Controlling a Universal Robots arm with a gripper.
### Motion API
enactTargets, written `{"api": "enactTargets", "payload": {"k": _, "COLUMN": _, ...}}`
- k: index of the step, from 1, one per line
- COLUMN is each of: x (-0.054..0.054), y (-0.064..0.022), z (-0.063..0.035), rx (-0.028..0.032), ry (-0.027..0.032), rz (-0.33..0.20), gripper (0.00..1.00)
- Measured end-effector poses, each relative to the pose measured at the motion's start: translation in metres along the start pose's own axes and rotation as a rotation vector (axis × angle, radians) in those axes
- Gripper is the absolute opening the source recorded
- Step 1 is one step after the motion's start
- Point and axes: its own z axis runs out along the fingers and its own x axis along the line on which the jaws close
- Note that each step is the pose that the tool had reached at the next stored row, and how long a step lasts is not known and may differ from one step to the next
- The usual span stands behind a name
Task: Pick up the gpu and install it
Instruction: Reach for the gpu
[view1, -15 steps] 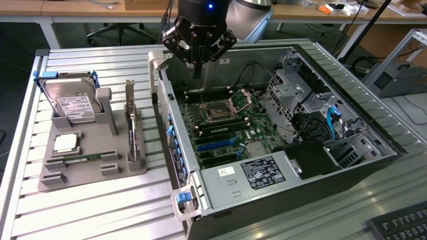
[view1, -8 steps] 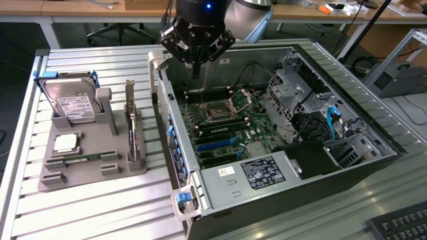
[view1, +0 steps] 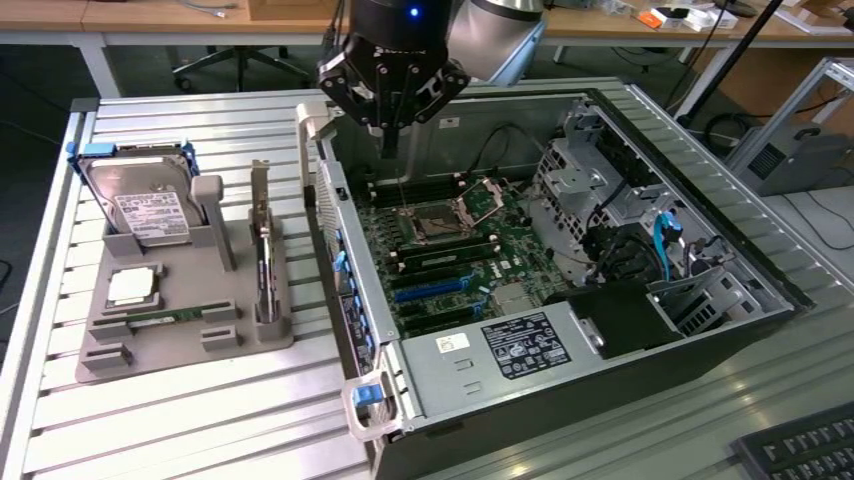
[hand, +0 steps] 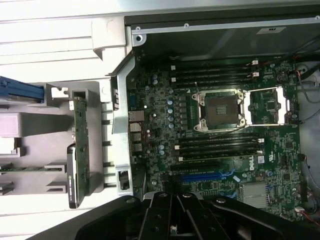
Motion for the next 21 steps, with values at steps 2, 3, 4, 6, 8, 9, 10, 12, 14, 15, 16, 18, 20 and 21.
{"api": "enactTargets", "payload": {"k": 2, "x": 0.0005, "y": 0.0, "z": 0.0, "rx": 0.0, "ry": 0.0, "rz": 0.0, "gripper": 0.11}}
{"api": "enactTargets", "payload": {"k": 3, "x": 0.0007, "y": 0.0, "z": 0.0, "rx": 0.0001, "ry": 0.0, "rz": 0.0, "gripper": 0.11}}
{"api": "enactTargets", "payload": {"k": 4, "x": 0.0009, "y": -0.0001, "z": 0.0, "rx": 0.0, "ry": 0.0, "rz": 0.0, "gripper": 0.11}}
{"api": "enactTargets", "payload": {"k": 6, "x": 0.0013, "y": -0.0001, "z": 0.0, "rx": 0.0, "ry": 0.0, "rz": 0.0, "gripper": 0.11}}
{"api": "enactTargets", "payload": {"k": 8, "x": 0.0019, "y": -0.0002, "z": 0.0, "rx": 0.0, "ry": 0.0, "rz": 0.0, "gripper": 0.11}}
{"api": "enactTargets", "payload": {"k": 9, "x": 0.0022, "y": -0.0002, "z": -0.0001, "rx": 0.0001, "ry": 0.0, "rz": 0.0, "gripper": 0.11}}
{"api": "enactTargets", "payload": {"k": 10, "x": 0.0026, "y": -0.0003, "z": 0.0, "rx": 0.0, "ry": 0.0, "rz": 0.0, "gripper": 0.11}}
{"api": "enactTargets", "payload": {"k": 12, "x": 0.0035, "y": -0.0003, "z": -0.0001, "rx": 0.0001, "ry": 0.0, "rz": 0.0, "gripper": 0.11}}
{"api": "enactTargets", "payload": {"k": 14, "x": 0.0044, "y": -0.0004, "z": -0.0001, "rx": 0.0, "ry": -0.0001, "rz": 0.0, "gripper": 0.11}}
{"api": "enactTargets", "payload": {"k": 15, "x": 0.0049, "y": -0.0004, "z": -0.0001, "rx": 0.0, "ry": -0.0001, "rz": 0.0, "gripper": 0.11}}
{"api": "enactTargets", "payload": {"k": 16, "x": 0.0054, "y": -0.0005, "z": -0.0001, "rx": 0.0, "ry": 0.0, "rz": 0.0, "gripper": 0.11}}
{"api": "enactTargets", "payload": {"k": 18, "x": 0.0065, "y": -0.0006, "z": -0.0002, "rx": 0.0, "ry": 0.0, "rz": 0.0, "gripper": 0.11}}
{"api": "enactTargets", "payload": {"k": 20, "x": 0.009, "y": -0.0007, "z": -0.0002, "rx": 0.0, "ry": 0.0, "rz": 0.0, "gripper": 0.11}}
{"api": "enactTargets", "payload": {"k": 21, "x": 0.0095, "y": -0.0007, "z": -0.0002, "rx": 0.0, "ry": -0.0001, "rz": 0.0, "gripper": 0.11}}
